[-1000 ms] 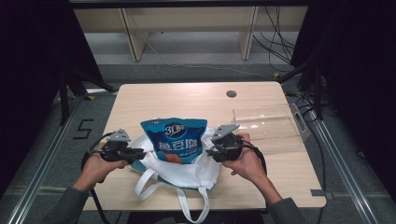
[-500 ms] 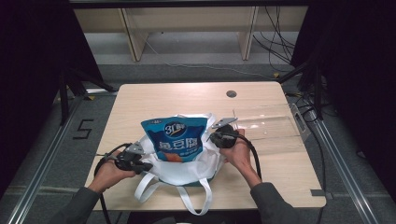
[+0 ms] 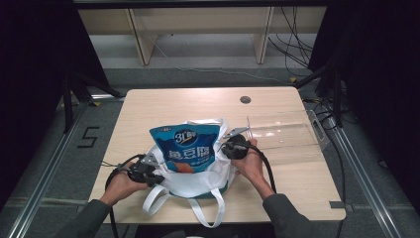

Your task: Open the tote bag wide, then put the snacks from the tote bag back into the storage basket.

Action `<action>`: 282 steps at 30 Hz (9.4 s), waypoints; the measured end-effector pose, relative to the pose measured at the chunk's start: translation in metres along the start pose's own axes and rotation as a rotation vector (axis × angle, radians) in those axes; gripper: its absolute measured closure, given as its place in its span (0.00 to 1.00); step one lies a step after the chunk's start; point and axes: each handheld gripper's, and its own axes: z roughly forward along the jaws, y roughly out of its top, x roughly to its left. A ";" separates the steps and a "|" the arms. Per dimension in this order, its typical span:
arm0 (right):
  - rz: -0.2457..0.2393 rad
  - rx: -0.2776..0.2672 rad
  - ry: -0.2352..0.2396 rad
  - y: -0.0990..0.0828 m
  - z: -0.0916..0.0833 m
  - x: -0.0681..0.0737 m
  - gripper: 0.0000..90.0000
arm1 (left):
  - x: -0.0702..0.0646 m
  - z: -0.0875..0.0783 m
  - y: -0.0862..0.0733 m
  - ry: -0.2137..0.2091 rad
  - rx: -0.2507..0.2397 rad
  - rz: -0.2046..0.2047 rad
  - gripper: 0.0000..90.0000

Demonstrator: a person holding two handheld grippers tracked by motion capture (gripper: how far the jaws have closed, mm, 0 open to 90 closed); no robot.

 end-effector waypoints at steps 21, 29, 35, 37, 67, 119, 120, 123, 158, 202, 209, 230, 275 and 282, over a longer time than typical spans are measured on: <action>0.054 -0.022 -0.036 0.012 -0.011 -0.016 0.69 | 0.014 -0.001 0.005 -0.026 -0.012 -0.030 0.89; 0.049 -0.070 -0.047 0.012 -0.052 -0.016 0.57 | 0.003 -0.026 0.001 -0.020 -0.177 -0.115 0.65; 0.039 -0.123 -0.022 0.008 -0.067 -0.019 0.51 | -0.016 -0.043 0.006 0.019 -0.269 -0.130 0.51; 0.053 -0.118 -0.028 0.006 -0.070 -0.016 0.49 | -0.025 -0.047 0.005 0.011 -0.300 -0.135 0.50; -0.046 -0.050 0.039 0.010 -0.112 -0.008 0.41 | -0.054 -0.072 -0.030 0.116 -0.283 -0.149 0.24; -0.567 0.141 0.281 0.178 -0.105 0.081 0.69 | -0.046 -0.077 -0.055 0.179 -0.182 -0.183 0.26; -0.560 0.160 0.289 0.178 -0.104 0.083 0.70 | -0.046 -0.077 -0.055 0.180 -0.182 -0.184 0.26; -0.577 0.175 0.288 0.179 -0.098 0.086 0.74 | -0.046 -0.076 -0.054 0.176 -0.186 -0.188 0.26; -0.745 0.202 0.268 0.214 -0.130 0.100 1.00 | -0.046 -0.073 -0.055 0.176 -0.208 -0.223 0.26; -0.506 0.228 -0.024 0.188 -0.268 -0.043 1.00 | -0.039 -0.075 -0.056 0.198 -0.168 -0.189 0.26; -0.473 0.226 -0.035 0.180 -0.265 -0.065 1.00 | -0.040 -0.073 -0.056 0.190 -0.173 -0.206 0.26; -0.385 0.244 -0.065 0.161 -0.252 -0.112 1.00 | -0.042 -0.071 -0.055 0.190 -0.175 -0.205 0.26; -0.305 0.270 0.038 0.104 -0.193 -0.136 1.00 | -0.042 -0.067 -0.054 0.180 -0.168 -0.201 0.26; -0.266 0.220 0.032 0.093 -0.194 -0.141 0.96 | -0.042 -0.068 -0.054 0.183 -0.163 -0.191 0.26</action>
